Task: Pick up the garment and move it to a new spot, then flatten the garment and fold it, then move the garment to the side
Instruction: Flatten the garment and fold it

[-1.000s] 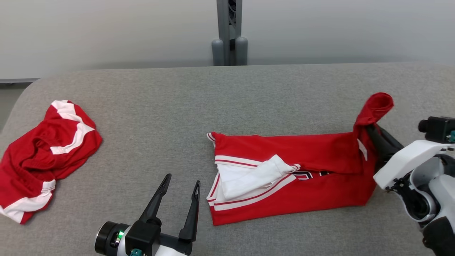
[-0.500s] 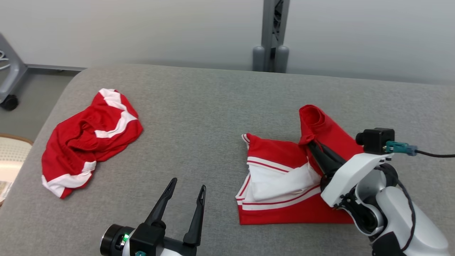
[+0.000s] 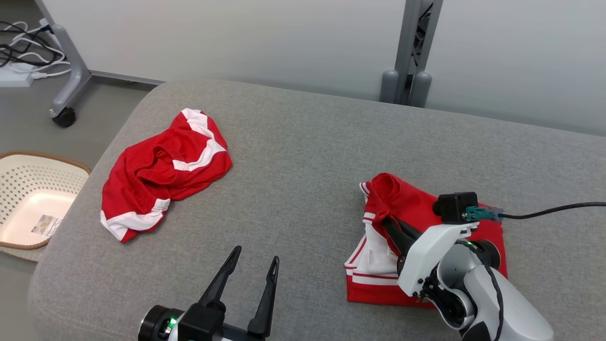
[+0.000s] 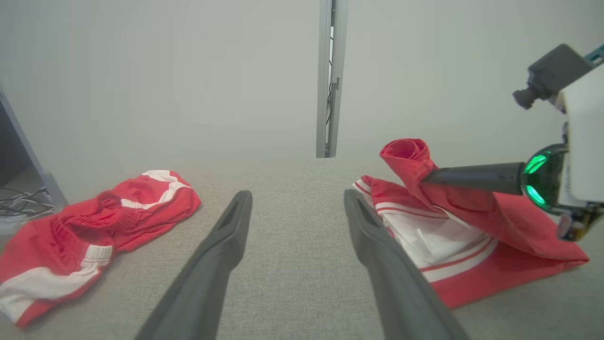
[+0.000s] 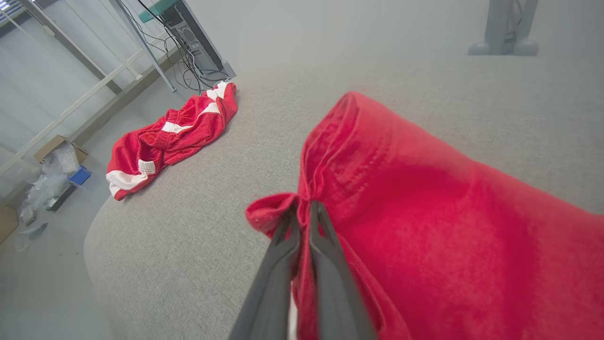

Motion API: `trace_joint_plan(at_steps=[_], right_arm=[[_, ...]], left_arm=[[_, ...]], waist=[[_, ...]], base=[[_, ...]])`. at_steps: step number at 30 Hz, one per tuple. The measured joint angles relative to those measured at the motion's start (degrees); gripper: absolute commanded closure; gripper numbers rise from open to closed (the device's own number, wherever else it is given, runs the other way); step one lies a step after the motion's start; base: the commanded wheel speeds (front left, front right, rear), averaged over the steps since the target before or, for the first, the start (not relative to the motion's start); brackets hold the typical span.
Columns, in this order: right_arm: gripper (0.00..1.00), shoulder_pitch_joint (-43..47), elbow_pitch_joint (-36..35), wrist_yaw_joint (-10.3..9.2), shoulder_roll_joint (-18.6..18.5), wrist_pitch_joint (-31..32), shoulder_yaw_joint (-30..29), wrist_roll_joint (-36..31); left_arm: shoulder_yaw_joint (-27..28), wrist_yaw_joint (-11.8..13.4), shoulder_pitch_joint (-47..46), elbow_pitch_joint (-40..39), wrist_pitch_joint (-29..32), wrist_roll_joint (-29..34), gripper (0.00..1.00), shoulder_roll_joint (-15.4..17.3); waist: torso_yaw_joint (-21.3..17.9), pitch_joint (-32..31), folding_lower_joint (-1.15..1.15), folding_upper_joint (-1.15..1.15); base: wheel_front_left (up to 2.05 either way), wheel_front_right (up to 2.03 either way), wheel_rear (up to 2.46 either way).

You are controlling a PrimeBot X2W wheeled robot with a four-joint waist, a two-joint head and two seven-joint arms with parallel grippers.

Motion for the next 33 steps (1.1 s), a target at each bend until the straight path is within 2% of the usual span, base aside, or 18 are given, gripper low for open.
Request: trace_joint_plan(at_steps=[7, 8, 10, 11, 17, 22, 27, 33], right_arm=[[1.0, -0.7, 4.5, 0.0, 0.9, 0.0, 0.2, -0.7], [0.92, -0.9, 4.9, 0.0, 0.9, -0.1, 0.5, -0.6], [0.55, -1.0, 5.1, 0.0, 0.9, -0.1, 1.3, 0.4], [0.0, -1.1, 5.1, 0.0, 1.0, -0.1, 1.8, 1.0], [0.0, -1.1, 2.5, 0.0, 1.2, -1.7, 3.0, 5.7], [0.0, -1.1, 0.0, 0.0, 1.0, -3.7, 0.4, 5.0], [0.0, -0.2, -3.3, 0.0, -1.2, -5.8, -2.7, 2.5], [0.0, 2.8, -7.9, 0.0, -4.3, -8.0, -2.1, 3.1]], left_arm=[[-0.6, -0.3, 0.1, 0.5, 0.0, -0.1, 0.0, 0.0], [-0.8, -0.3, 0.1, 0.5, 0.0, -0.2, 0.0, 0.0], [-0.9, -0.3, 0.1, 0.5, 0.0, -0.4, 0.0, 0.0], [-0.9, -0.2, 0.1, 0.6, 0.0, -0.5, 0.0, 0.0], [-0.2, 0.2, 0.1, 0.9, 0.0, -0.5, 0.0, 0.0], [0.2, 0.3, 0.2, 0.6, 0.0, -0.5, 0.0, 0.0], [0.8, 0.6, 0.2, 0.3, 0.0, -0.9, 0.0, 0.0], [1.3, 1.6, 0.0, 0.5, 0.0, -3.0, 0.0, 0.0]], waist=[[1.9, 0.3, 0.0, 0.0], [2.1, 0.3, 0.0, 0.0], [2.5, 0.4, 0.0, 0.0], [2.6, 0.5, 0.0, 0.0], [1.7, 0.2, 0.0, 0.0], [-0.7, -0.1, 0.0, 0.0], [-4.3, -0.3, 0.0, 0.0], [-9.0, -0.2, 0.0, 0.0]], base=[[0.0, 0.0, 0.0], [0.0, 0.0, 0.0], [0.0, 0.0, 0.0], [0.0, 0.0, 0.0], [0.0, 0.0, 0.0], [0.0, 0.0, 0.0], [0.0, 0.0, 0.0], [0.0, 0.0, 0.0]])
